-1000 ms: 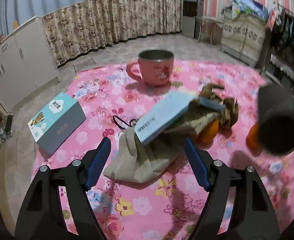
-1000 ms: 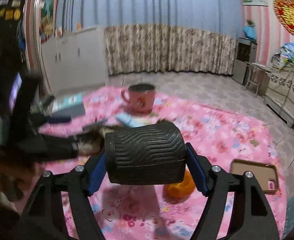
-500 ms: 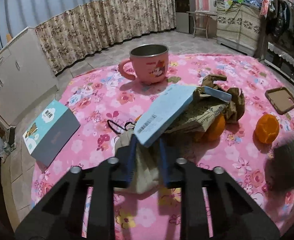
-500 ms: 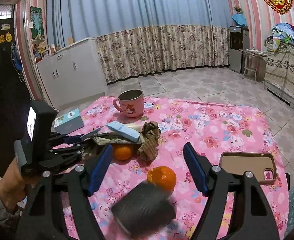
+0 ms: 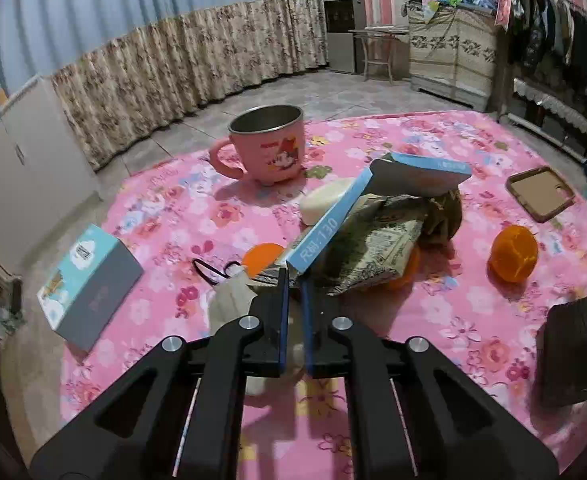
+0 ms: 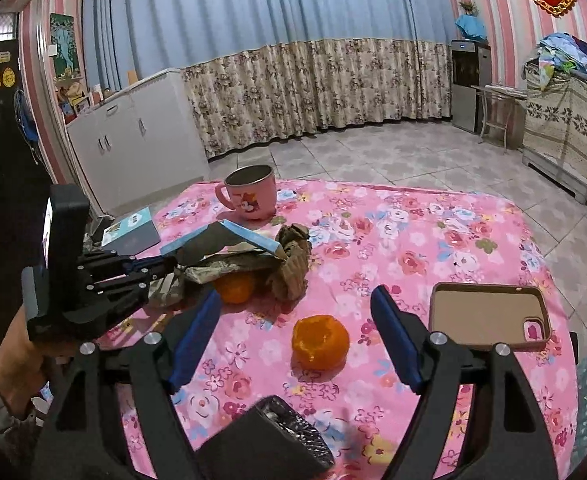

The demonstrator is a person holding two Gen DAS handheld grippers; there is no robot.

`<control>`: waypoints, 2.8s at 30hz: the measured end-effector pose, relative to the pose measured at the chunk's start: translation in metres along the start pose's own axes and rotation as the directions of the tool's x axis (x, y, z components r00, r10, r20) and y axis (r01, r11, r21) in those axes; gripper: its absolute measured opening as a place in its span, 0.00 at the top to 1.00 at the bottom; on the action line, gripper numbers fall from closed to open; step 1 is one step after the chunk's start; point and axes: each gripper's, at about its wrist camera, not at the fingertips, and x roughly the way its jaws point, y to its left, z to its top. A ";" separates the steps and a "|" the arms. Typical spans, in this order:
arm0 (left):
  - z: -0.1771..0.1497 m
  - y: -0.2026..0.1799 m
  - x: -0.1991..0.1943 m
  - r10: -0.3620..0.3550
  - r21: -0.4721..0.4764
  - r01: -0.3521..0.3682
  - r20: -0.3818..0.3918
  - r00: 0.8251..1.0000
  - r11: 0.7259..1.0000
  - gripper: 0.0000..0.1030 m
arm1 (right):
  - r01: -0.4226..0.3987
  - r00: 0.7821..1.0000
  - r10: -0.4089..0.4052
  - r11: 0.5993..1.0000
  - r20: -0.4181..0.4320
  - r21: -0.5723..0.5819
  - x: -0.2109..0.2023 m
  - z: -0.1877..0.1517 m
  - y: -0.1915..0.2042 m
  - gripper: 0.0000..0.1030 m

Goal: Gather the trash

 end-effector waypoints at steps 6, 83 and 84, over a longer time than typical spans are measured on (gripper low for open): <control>0.004 -0.004 0.000 0.038 0.017 -0.038 0.030 0.999 0.999 0.60 | -0.011 1.000 0.011 1.000 0.001 0.021 0.000 0.000 -0.005 0.26; 0.000 -0.024 -0.029 -0.140 -0.039 0.145 0.117 0.983 0.989 0.52 | 0.059 0.995 -0.066 0.995 0.081 0.086 -0.028 0.015 -0.039 0.11; 0.000 -0.026 -0.026 -0.146 -0.033 0.150 0.112 0.983 0.988 0.49 | 0.055 0.994 -0.063 0.994 0.089 0.092 -0.025 0.022 -0.044 0.11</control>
